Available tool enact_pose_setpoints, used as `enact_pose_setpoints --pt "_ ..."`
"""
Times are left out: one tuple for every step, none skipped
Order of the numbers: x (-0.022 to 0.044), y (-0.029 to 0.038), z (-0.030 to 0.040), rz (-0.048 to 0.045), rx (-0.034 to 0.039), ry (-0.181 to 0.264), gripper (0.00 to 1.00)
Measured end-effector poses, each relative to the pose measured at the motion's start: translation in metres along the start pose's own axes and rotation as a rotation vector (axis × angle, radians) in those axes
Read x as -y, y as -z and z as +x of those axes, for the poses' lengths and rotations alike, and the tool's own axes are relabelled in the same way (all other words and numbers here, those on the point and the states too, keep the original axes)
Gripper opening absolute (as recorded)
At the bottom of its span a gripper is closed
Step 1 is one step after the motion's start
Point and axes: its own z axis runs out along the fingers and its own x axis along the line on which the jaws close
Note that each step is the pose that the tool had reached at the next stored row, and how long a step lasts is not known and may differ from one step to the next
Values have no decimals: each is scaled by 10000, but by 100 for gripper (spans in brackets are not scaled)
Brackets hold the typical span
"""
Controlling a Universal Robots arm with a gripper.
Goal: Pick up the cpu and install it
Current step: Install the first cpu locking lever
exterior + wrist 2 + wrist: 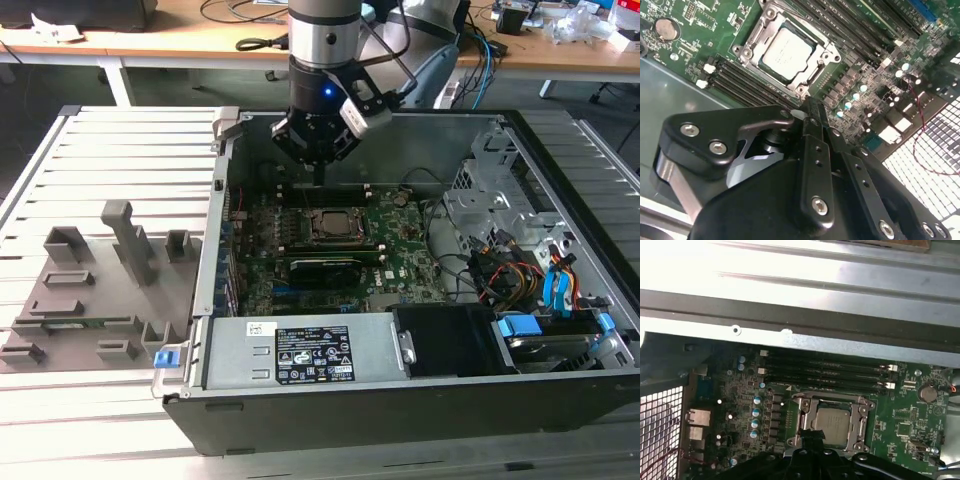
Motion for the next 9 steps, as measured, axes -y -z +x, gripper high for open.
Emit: enact_pose_setpoints --pt "-4 -30 1 0 0 0 11" --pt "-5 -43 2 0 0 0 11" --pt "-7 -61 3 0 0 0 11" --pt "-14 -105 25 1 -2 0 11" --pt "-34 -127 126 0 -1 -2 11" --pt "-65 -133 224 2 -3 -1 11" --pt "-75 -134 245 1 -2 1 11" --pt "-82 -134 261 2 -2 0 11" --pt "-93 -134 299 -2 1 -2 11"
